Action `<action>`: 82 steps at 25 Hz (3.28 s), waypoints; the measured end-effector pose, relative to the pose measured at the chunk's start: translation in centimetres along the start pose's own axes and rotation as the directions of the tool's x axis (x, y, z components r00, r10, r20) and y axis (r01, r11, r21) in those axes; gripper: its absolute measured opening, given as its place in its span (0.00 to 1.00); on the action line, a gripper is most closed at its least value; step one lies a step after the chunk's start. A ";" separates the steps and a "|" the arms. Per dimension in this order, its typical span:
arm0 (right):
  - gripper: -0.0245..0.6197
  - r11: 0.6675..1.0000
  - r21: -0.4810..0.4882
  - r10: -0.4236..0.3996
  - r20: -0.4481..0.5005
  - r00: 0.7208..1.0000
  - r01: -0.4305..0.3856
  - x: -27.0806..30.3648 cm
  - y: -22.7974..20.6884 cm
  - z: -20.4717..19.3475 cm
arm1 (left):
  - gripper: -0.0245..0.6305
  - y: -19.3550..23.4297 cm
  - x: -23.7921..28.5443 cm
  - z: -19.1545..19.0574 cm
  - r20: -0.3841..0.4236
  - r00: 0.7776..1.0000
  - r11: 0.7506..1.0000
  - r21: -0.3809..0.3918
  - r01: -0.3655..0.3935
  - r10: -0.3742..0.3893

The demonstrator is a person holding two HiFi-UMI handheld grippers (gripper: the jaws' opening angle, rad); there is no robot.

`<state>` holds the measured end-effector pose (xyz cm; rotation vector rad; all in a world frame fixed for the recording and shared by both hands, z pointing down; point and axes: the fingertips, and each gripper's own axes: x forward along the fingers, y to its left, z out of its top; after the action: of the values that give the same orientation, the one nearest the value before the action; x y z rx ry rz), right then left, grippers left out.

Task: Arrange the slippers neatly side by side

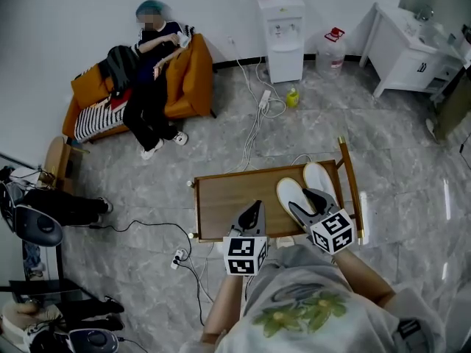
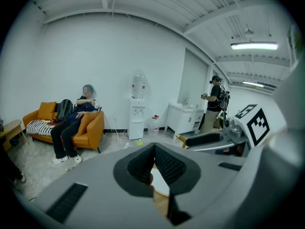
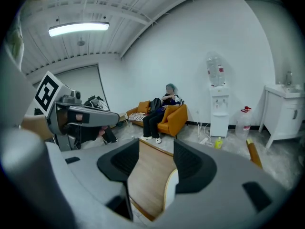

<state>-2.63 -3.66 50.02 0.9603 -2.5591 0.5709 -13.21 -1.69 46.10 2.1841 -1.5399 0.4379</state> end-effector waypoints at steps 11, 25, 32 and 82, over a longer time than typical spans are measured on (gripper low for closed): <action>0.36 0.999 0.032 0.013 -0.128 0.992 -0.009 2.5 -2.2 -4.8 | 0.06 1.1 2.9 -4.5 -0.092 0.996 0.998 -0.052 -0.026 0.021; 0.37 0.994 0.055 -0.069 -0.344 0.936 0.093 6.7 -6.5 -13.8 | 0.06 -0.1 5.2 -9.1 -0.185 0.983 0.995 -0.096 -0.004 -0.014; 0.37 0.992 0.055 -0.082 -0.426 0.901 0.117 7.9 -7.5 -17.3 | 0.06 -0.4 6.7 -10.8 -0.214 0.976 0.996 -0.094 0.011 -0.031; 0.12 0.743 0.572 -0.163 -0.350 0.923 0.348 11.7 -9.1 -19.1 | 0.06 1.5 6.8 -14.8 -0.339 0.941 0.996 -0.086 -0.016 -0.014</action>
<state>-1.35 -7.13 73.94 1.3036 -1.9410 1.4175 -12.47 0.02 62.40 1.9200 -1.3437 0.6939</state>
